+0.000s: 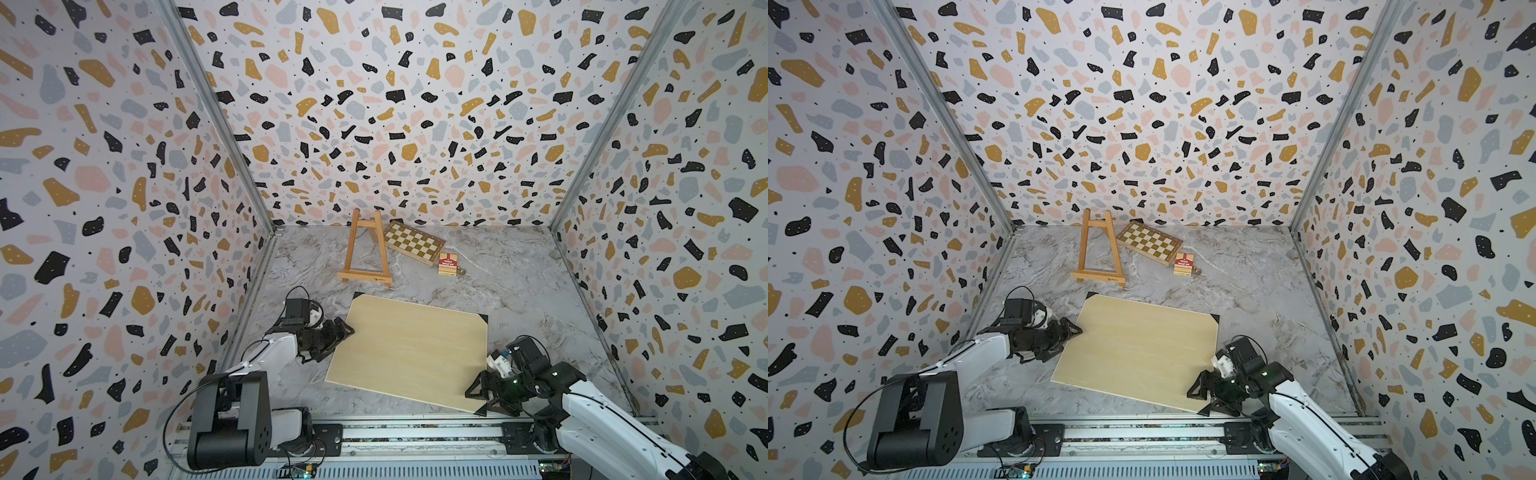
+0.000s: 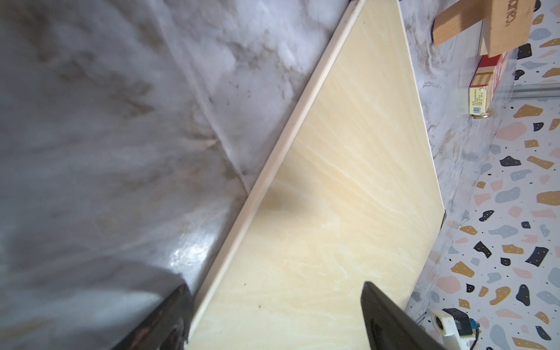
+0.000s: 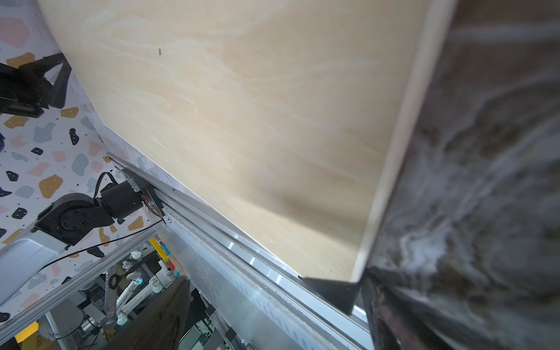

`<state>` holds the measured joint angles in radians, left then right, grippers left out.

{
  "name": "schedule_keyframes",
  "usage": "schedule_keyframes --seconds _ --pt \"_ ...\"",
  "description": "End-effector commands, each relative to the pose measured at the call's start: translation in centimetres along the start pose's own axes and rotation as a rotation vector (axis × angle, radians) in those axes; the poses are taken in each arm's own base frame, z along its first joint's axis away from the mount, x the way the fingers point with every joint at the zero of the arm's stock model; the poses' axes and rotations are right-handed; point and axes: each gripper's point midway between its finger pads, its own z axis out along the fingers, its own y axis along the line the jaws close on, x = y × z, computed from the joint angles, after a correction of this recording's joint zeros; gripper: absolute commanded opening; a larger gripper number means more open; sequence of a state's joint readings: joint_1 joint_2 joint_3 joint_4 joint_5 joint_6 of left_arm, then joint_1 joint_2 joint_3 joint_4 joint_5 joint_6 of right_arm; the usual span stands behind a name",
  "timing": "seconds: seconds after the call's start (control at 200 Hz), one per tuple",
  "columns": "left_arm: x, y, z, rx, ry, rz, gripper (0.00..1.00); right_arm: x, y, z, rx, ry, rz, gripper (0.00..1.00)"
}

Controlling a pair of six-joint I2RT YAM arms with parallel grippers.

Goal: Assemble the easel
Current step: Pick up the drawing board from the center of the board.

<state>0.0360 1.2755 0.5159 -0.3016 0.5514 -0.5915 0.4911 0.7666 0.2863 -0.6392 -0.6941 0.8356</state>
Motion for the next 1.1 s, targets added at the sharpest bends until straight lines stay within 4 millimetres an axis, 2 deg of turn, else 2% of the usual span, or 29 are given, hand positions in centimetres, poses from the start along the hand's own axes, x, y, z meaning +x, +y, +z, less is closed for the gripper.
schedule_keyframes --seconds 0.0,0.105,0.185,0.225,0.265,0.355,0.4,0.506,0.596,0.736,0.836,0.881,0.971,1.031,1.096 --pt "5.4 2.2 0.6 -0.064 0.180 -0.107 0.87 0.1 1.7 -0.4 -0.061 0.007 -0.054 0.90" --pt "5.8 2.4 0.7 -0.071 0.179 -0.111 0.86 -0.3 5.1 -1.7 -0.166 -0.008 -0.118 0.91" --pt "6.1 2.5 0.6 -0.073 0.188 -0.114 0.86 -0.1 6.4 -2.0 -0.251 0.004 -0.118 0.91" --pt "6.3 2.5 0.6 -0.075 0.188 -0.110 0.85 -0.1 6.4 -2.1 -0.259 -0.012 -0.123 0.91" --pt "6.3 2.6 0.6 -0.082 0.185 -0.111 0.85 -0.2 5.4 -1.9 -0.218 -0.027 -0.109 0.91" --pt "6.3 2.8 0.5 -0.091 0.175 -0.114 0.85 1.0 1.2 -0.6 -0.064 0.028 -0.018 0.90" --pt "6.2 3.0 0.4 -0.104 0.168 -0.111 0.85 1.4 0.2 -0.4 -0.033 0.041 0.001 0.89" --pt "6.3 3.1 0.3 -0.112 0.165 -0.111 0.85 1.4 -0.8 -0.8 0.026 0.008 0.004 0.89" --pt "6.2 3.1 0.3 -0.116 0.161 -0.109 0.85 2.2 -2.2 -0.5 0.080 0.045 0.016 0.89" --pt "6.1 3.3 0.4 -0.124 0.159 -0.109 0.85 1.8 -1.6 0.2 0.031 0.038 -0.004 0.89" --pt "6.1 3.4 0.4 -0.131 0.163 -0.109 0.85 1.9 -3.7 0.0 0.155 0.041 -0.002 0.90" --pt "6.1 3.4 0.4 -0.129 0.160 -0.110 0.85 1.8 -3.2 0.5 0.109 0.050 -0.008 0.90" --pt "6.2 3.2 0.4 -0.119 0.162 -0.107 0.85 1.2 -1.0 1.6 -0.058 0.040 -0.030 0.89" --pt "6.2 3.2 0.4 -0.117 0.164 -0.108 0.85 0.6 0.4 1.2 -0.103 0.018 -0.076 0.89" --pt "6.2 3.4 0.4 -0.125 0.161 -0.109 0.85 -0.1 2.2 0.0 -0.124 -0.013 -0.155 0.89"
